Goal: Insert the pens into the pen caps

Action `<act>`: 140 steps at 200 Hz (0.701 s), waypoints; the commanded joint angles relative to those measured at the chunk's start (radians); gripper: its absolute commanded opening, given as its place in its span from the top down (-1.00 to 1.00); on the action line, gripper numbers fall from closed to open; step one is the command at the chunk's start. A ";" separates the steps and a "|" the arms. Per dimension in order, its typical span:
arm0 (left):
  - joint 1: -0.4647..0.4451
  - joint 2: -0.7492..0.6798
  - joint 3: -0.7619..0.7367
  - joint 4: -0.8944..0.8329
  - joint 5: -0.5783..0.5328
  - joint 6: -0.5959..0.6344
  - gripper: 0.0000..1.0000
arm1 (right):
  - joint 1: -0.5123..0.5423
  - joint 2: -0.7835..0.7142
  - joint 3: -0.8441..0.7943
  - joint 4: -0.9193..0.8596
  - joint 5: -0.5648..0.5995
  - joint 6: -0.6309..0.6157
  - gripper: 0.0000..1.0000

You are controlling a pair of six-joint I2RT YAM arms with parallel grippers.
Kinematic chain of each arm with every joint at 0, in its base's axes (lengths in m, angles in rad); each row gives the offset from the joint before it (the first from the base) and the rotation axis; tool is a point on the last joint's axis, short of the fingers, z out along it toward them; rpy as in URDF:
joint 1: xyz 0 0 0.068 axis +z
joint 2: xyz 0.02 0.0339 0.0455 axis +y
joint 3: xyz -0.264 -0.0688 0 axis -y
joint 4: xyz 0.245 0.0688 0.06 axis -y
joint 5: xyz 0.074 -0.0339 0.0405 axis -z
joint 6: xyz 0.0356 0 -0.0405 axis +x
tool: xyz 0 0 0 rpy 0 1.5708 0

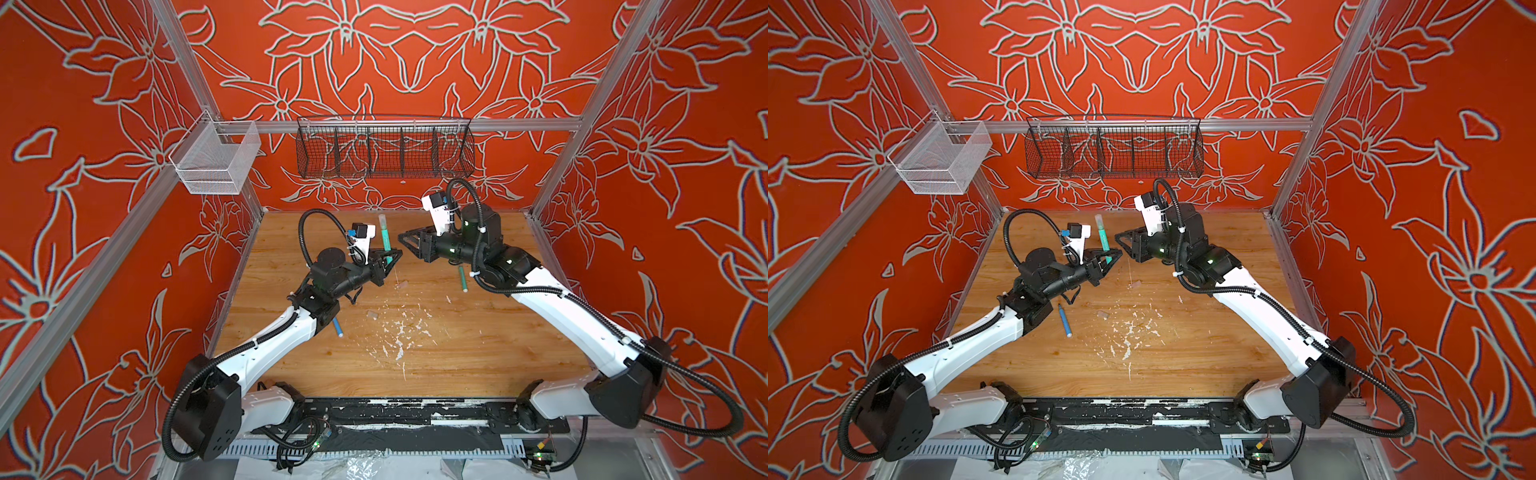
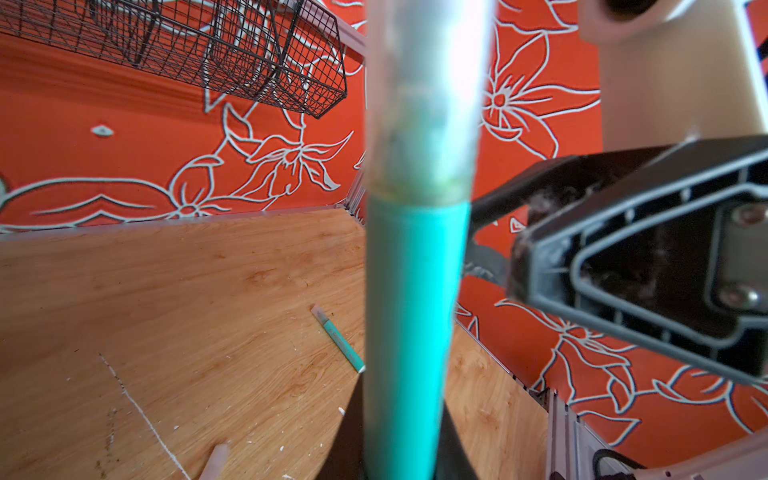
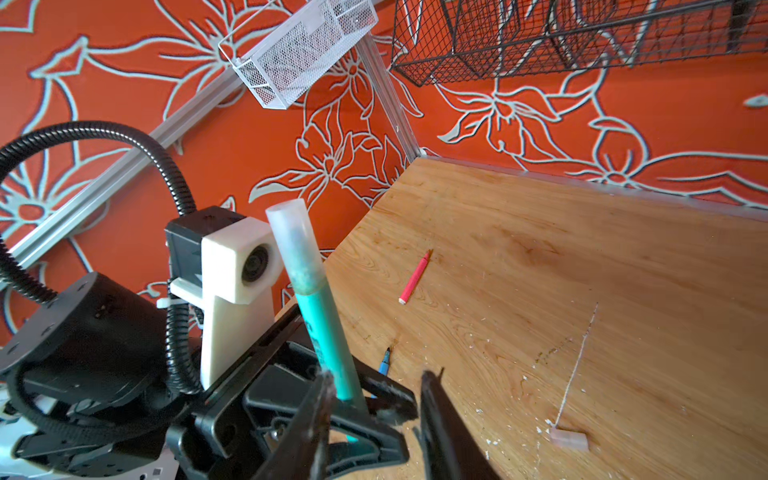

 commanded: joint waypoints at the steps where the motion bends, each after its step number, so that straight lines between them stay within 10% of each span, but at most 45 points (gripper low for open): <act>1: -0.002 0.009 0.008 0.049 0.038 -0.014 1.00 | 0.012 0.025 0.051 0.024 -0.032 -0.026 0.21; 140: -0.002 0.007 0.011 0.039 0.037 -0.016 1.00 | 0.053 0.129 0.123 0.003 -0.089 -0.041 0.60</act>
